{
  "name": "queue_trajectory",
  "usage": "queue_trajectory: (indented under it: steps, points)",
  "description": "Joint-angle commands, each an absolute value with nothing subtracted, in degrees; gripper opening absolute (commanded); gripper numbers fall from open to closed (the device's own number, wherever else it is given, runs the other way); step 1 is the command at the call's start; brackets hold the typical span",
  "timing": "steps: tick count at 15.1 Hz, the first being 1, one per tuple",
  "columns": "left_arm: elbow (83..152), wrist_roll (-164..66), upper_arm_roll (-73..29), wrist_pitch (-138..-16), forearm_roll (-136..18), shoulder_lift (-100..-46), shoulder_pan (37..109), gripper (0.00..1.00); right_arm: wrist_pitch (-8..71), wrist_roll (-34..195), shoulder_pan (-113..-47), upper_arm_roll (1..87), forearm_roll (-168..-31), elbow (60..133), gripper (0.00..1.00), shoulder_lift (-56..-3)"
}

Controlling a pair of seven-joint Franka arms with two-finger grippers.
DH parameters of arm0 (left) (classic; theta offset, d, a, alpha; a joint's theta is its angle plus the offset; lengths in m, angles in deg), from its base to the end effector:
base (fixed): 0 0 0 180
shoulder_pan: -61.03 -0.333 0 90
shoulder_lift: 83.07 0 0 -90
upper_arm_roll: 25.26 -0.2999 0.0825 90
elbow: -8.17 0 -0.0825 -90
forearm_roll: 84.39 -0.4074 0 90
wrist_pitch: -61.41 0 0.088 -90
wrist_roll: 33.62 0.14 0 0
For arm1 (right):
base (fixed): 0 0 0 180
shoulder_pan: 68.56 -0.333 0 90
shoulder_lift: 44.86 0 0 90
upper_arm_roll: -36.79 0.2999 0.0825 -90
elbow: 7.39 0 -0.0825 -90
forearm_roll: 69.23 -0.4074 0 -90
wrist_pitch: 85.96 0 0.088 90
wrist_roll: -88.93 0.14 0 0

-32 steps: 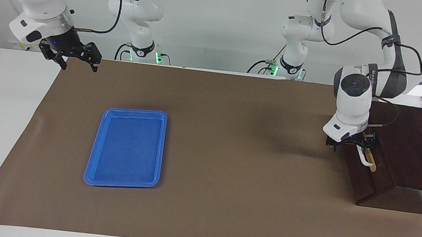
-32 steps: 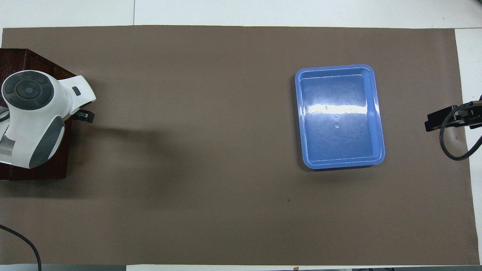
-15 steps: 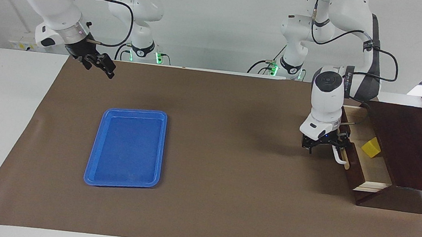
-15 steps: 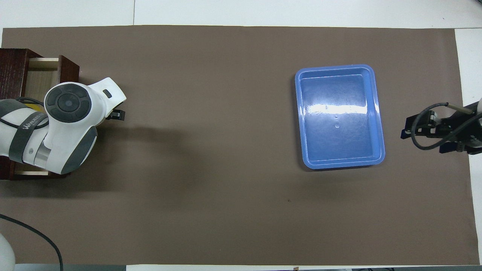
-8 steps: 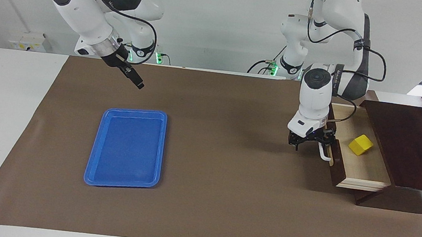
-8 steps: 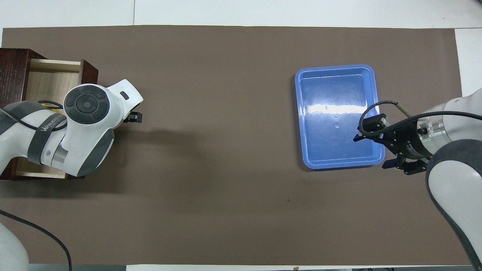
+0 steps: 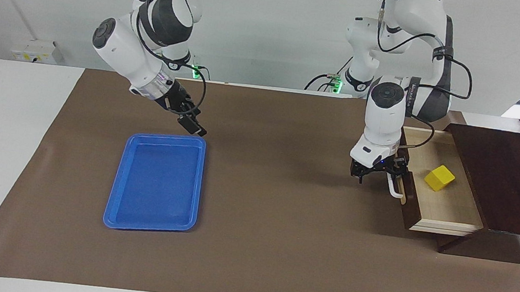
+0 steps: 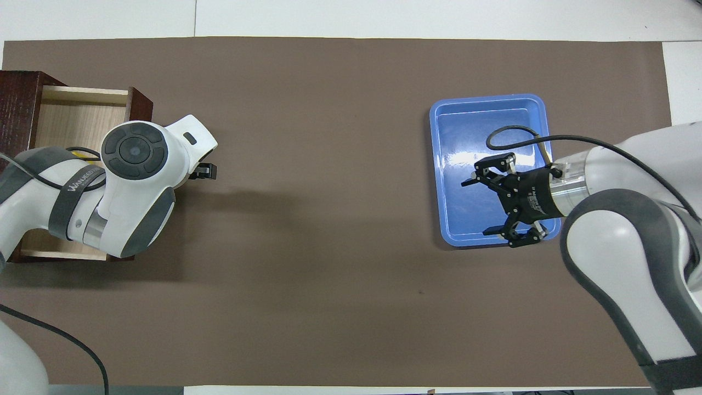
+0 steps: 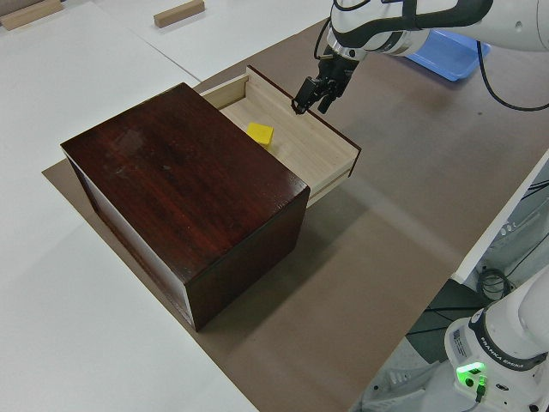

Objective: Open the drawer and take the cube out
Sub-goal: 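Pull the drawer open with the left gripper while the right gripper approaches, then reach into the open drawer and grasp the yellow cube with the left gripper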

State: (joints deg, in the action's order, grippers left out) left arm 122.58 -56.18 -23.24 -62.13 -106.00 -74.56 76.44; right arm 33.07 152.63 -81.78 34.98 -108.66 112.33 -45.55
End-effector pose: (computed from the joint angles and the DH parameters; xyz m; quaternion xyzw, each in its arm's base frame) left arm 0.5847 -0.1571 0.3301 -0.9863 0.0584 -0.0580 0.1430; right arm 0.5506 0.1628 0.3842 -0.7729 0.5617 0.1799 0.2340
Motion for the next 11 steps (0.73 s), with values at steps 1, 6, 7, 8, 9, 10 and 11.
queue_trajectory:
  steps: [1, 6, 7, 8, 9, 10, 11]
  points:
    - [114.46, -56.91, -23.33, -54.81, -104.16, -72.36, 77.55, 1.0, 36.81, 156.94, -82.45, 34.76, -115.62, 112.67, 1.0, -43.38]
    - [99.16, -57.09, -24.21, -42.07, -98.98, -69.36, 75.01, 1.0, 44.37, 166.79, -86.31, 34.76, -121.17, 113.28, 1.0, -42.05]
    - [98.26, -56.74, -24.12, -41.0, -98.98, -69.8, 72.91, 1.0, 44.99, 167.67, -86.93, 34.76, -121.7, 113.28, 1.0, -41.79]
    - [97.99, -56.48, -24.12, -40.55, -98.89, -70.41, 70.54, 1.0, 45.17, 168.11, -87.02, 34.76, -122.23, 113.28, 1.0, -41.79]
    - [98.25, -56.39, -24.12, -40.63, -98.89, -71.2, 69.13, 1.0, 45.09, 167.86, -87.54, 34.76, -122.23, 113.28, 1.0, -41.87]
    - [98.34, -56.39, -24.12, -40.63, -98.8, -71.47, 67.81, 1.0, 45.78, 167.85, -89.2, 34.68, -122.23, 113.19, 1.0, -41.87]
    - [98.95, -56.39, -24.12, -41.07, -98.8, -71.73, 66.31, 1.0, 46.92, 167.85, -90.09, 34.68, -122.23, 113.28, 1.0, -41.79]
